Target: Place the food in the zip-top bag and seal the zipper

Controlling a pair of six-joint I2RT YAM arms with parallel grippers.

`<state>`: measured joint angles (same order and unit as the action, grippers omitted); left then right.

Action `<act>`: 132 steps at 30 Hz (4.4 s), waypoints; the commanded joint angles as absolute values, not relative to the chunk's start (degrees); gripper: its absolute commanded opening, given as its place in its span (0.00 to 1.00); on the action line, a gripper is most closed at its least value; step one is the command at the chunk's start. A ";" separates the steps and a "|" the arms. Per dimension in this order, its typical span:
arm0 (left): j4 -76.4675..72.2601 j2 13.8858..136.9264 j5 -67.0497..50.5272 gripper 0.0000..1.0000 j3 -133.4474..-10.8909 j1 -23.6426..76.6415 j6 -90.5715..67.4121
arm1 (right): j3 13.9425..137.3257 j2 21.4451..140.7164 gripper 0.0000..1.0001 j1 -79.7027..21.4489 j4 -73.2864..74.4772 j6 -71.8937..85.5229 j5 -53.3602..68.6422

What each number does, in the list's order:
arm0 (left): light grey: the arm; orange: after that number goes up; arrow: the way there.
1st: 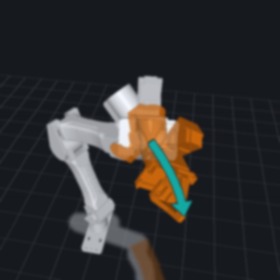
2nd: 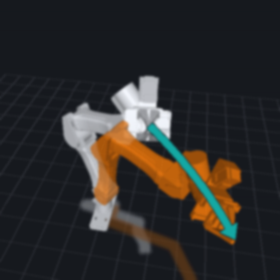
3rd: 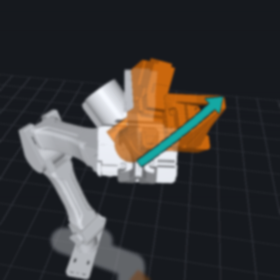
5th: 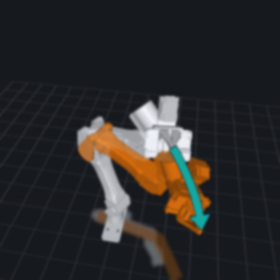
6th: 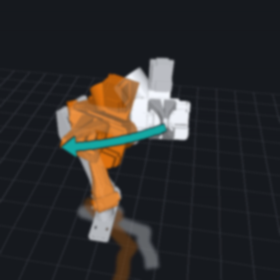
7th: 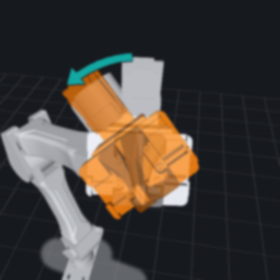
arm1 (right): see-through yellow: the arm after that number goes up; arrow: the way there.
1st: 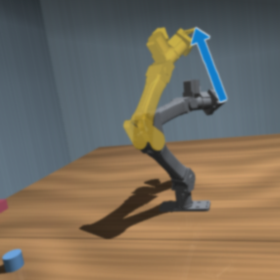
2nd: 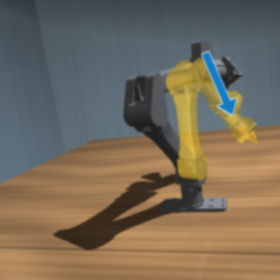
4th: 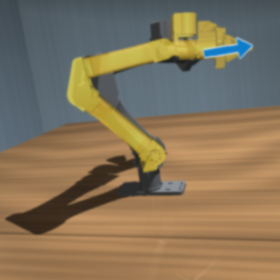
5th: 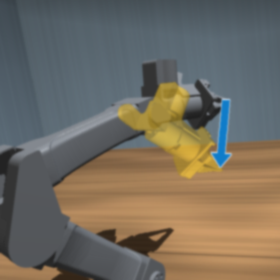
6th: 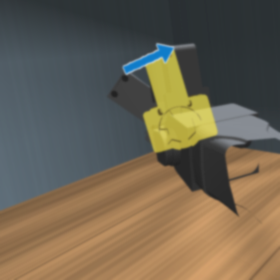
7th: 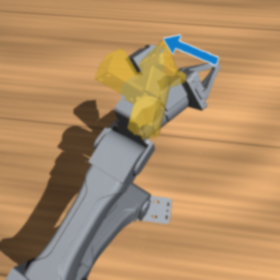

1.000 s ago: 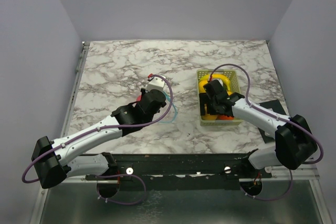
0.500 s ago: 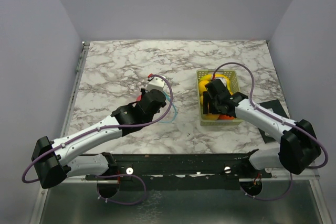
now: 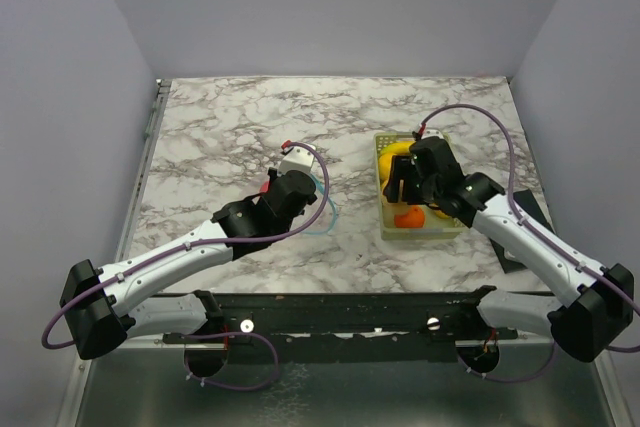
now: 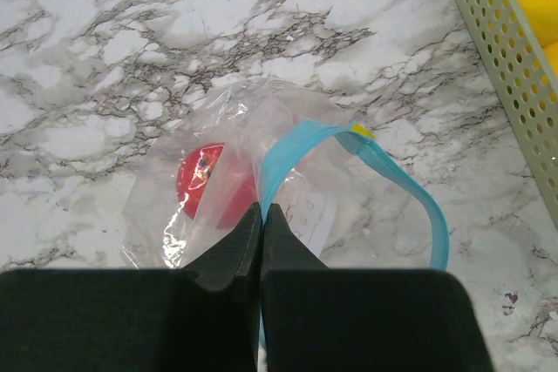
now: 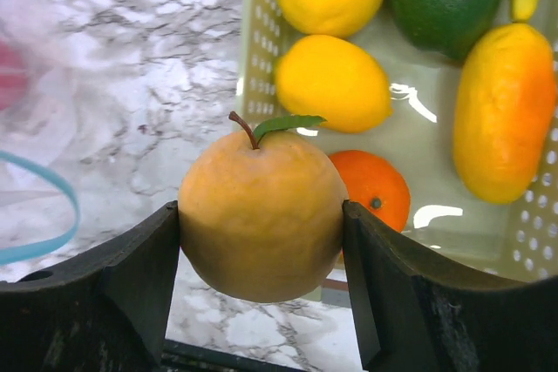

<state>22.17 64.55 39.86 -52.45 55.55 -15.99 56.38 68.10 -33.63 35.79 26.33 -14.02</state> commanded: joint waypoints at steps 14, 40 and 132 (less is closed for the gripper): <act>22.25 65.21 38.52 0.00 -53.88 55.29 -15.70 | 56.60 66.71 0.33 -40.74 22.10 36.03 3.08; 22.29 64.35 38.52 0.00 -53.88 55.22 -15.49 | 64.84 90.34 0.52 -53.87 4.56 45.59 -5.85; 22.57 64.78 38.41 0.00 -53.88 55.23 -15.30 | 45.73 78.49 0.88 -32.74 29.28 36.92 -21.23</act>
